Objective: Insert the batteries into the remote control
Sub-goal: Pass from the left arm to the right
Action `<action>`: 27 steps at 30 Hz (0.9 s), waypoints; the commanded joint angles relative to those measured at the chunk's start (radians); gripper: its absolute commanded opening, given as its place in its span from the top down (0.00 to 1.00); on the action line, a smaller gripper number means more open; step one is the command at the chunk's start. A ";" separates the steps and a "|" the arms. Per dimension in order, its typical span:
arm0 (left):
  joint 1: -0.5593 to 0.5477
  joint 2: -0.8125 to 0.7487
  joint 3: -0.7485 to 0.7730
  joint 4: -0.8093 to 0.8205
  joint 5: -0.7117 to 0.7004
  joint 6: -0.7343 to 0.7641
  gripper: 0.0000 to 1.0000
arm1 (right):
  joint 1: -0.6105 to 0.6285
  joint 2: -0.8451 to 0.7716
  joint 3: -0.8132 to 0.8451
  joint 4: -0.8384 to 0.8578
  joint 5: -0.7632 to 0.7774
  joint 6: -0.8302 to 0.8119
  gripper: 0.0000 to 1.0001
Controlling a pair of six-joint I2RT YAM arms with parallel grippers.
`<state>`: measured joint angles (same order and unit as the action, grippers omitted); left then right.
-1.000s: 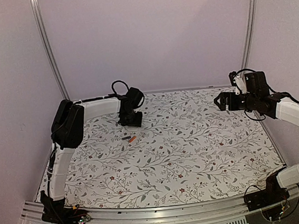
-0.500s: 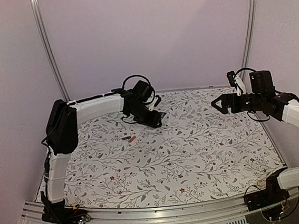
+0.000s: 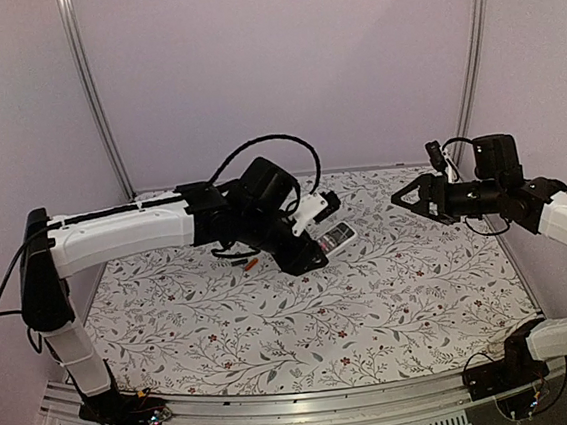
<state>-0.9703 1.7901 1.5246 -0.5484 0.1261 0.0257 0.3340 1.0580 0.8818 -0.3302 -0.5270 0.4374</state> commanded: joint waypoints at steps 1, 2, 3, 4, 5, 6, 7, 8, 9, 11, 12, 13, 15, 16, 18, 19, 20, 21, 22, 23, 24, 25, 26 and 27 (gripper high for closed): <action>-0.074 0.020 -0.016 0.025 -0.168 0.100 0.75 | 0.047 0.042 -0.001 0.028 -0.108 0.198 0.10; -0.088 0.021 -0.014 0.033 -0.184 0.110 0.76 | 0.056 0.050 -0.005 0.025 -0.109 0.208 0.11; -0.107 0.020 -0.012 0.043 -0.196 0.116 0.76 | 0.066 0.055 -0.008 0.025 -0.115 0.213 0.12; -0.117 0.019 -0.011 0.053 -0.204 0.121 0.77 | 0.076 0.064 -0.010 0.022 -0.119 0.218 0.13; -0.128 0.018 -0.011 0.063 -0.208 0.127 0.77 | 0.087 0.073 -0.013 0.015 -0.118 0.221 0.14; -0.137 0.016 -0.012 0.074 -0.208 0.135 0.77 | 0.098 0.087 -0.016 0.015 -0.119 0.221 0.15; -0.145 0.013 -0.013 0.086 -0.210 0.140 0.78 | 0.111 0.096 -0.020 0.018 -0.122 0.222 0.17; -0.152 0.010 -0.014 0.097 -0.217 0.145 0.78 | 0.125 0.107 -0.022 0.021 -0.125 0.227 0.18; -0.156 0.010 -0.014 0.103 -0.220 0.148 0.78 | 0.140 0.116 -0.024 0.027 -0.127 0.232 0.19; -0.163 0.009 -0.011 0.109 -0.226 0.156 0.78 | 0.168 0.136 -0.029 0.047 -0.132 0.245 0.20; -0.166 0.009 -0.011 0.112 -0.230 0.159 0.78 | 0.181 0.140 -0.031 0.056 -0.129 0.251 0.21; -0.168 0.007 -0.011 0.115 -0.234 0.162 0.78 | 0.198 0.150 -0.033 0.064 -0.125 0.259 0.22; -0.172 0.000 -0.020 0.129 -0.235 0.165 0.78 | 0.219 0.166 -0.033 0.083 -0.124 0.270 0.25; -0.175 -0.006 -0.027 0.143 -0.229 0.168 0.78 | 0.227 0.178 -0.037 0.097 -0.128 0.278 0.27; -0.181 -0.022 -0.045 0.168 -0.218 0.177 0.78 | 0.238 0.193 -0.046 0.156 -0.142 0.301 0.33; -0.182 -0.029 -0.055 0.179 -0.214 0.181 0.78 | 0.244 0.199 -0.048 0.177 -0.150 0.314 0.37; -0.183 -0.032 -0.061 0.185 -0.207 0.185 0.78 | 0.248 0.207 -0.049 0.196 -0.159 0.334 0.40; -0.183 -0.038 -0.066 0.190 -0.202 0.188 0.78 | 0.254 0.212 -0.049 0.212 -0.165 0.347 0.44; -0.183 -0.041 -0.073 0.196 -0.198 0.191 0.78 | 0.258 0.217 -0.047 0.219 -0.166 0.353 0.47; -0.183 -0.048 -0.080 0.202 -0.190 0.197 0.78 | 0.259 0.221 -0.045 0.224 -0.167 0.362 0.49; -0.183 -0.053 -0.088 0.207 -0.184 0.201 0.78 | 0.260 0.220 -0.044 0.228 -0.168 0.364 0.51; -0.183 -0.060 -0.096 0.213 -0.180 0.204 0.78 | 0.261 0.220 -0.044 0.231 -0.167 0.368 0.55; -0.183 -0.064 -0.104 0.220 -0.183 0.206 0.78 | 0.262 0.220 -0.044 0.233 -0.167 0.372 0.58; -0.183 -0.071 -0.111 0.227 -0.186 0.207 0.78 | 0.262 0.220 -0.045 0.237 -0.169 0.376 0.62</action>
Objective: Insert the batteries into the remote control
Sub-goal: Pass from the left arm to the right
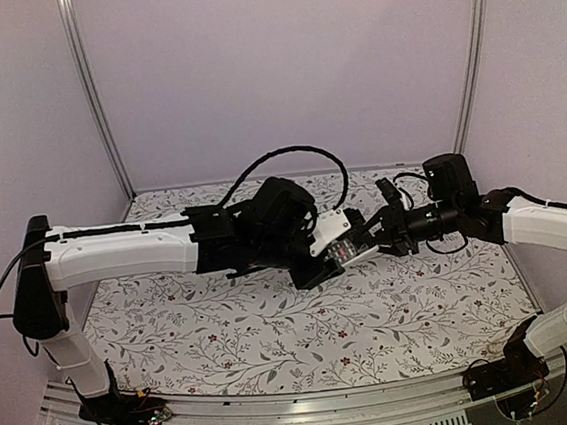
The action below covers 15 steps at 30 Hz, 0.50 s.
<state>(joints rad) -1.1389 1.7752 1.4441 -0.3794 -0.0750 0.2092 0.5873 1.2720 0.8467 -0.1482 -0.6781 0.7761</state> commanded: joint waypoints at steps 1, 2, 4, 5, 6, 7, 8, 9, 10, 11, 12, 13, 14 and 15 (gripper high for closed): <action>-0.015 -0.060 -0.037 0.065 0.012 0.026 0.78 | 0.008 0.007 -0.012 0.061 -0.020 0.043 0.66; -0.015 -0.063 -0.042 0.067 0.008 0.026 0.77 | 0.009 0.007 -0.013 0.065 -0.022 0.049 0.70; -0.015 -0.070 -0.049 0.071 -0.001 0.030 0.73 | 0.009 0.006 -0.015 0.071 -0.022 0.062 0.74; -0.015 -0.075 -0.054 0.072 -0.008 0.033 0.68 | 0.009 0.003 -0.015 0.073 -0.021 0.067 0.76; -0.016 -0.081 -0.062 0.080 -0.024 0.035 0.59 | 0.008 0.003 -0.015 0.074 -0.017 0.072 0.77; -0.016 -0.089 -0.072 0.098 -0.042 0.036 0.52 | 0.008 -0.001 -0.014 0.074 -0.014 0.075 0.78; -0.016 -0.099 -0.084 0.109 -0.056 0.042 0.47 | 0.008 -0.002 -0.012 0.073 -0.008 0.079 0.79; -0.016 -0.109 -0.095 0.120 -0.074 0.047 0.41 | 0.009 -0.003 -0.010 0.074 -0.003 0.082 0.82; -0.018 -0.121 -0.111 0.136 -0.103 0.050 0.37 | 0.008 -0.003 -0.008 0.074 -0.001 0.087 0.85; -0.018 -0.133 -0.124 0.147 -0.114 0.051 0.34 | 0.008 -0.004 -0.008 0.076 0.001 0.091 0.88; -0.018 -0.147 -0.135 0.156 -0.130 0.055 0.31 | 0.009 -0.004 -0.006 0.079 0.001 0.094 0.90; -0.018 -0.165 -0.147 0.166 -0.144 0.055 0.27 | 0.009 -0.003 -0.004 0.079 0.000 0.101 0.94; -0.019 -0.177 -0.160 0.179 -0.156 0.057 0.21 | 0.008 -0.003 -0.002 0.080 0.002 0.104 0.95; -0.026 -0.190 -0.176 0.194 -0.174 0.066 0.10 | 0.008 -0.005 0.000 0.080 0.004 0.109 0.96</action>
<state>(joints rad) -1.1450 1.6619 1.3113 -0.2741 -0.1612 0.2558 0.5949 1.2716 0.8433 -0.0719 -0.6872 0.8585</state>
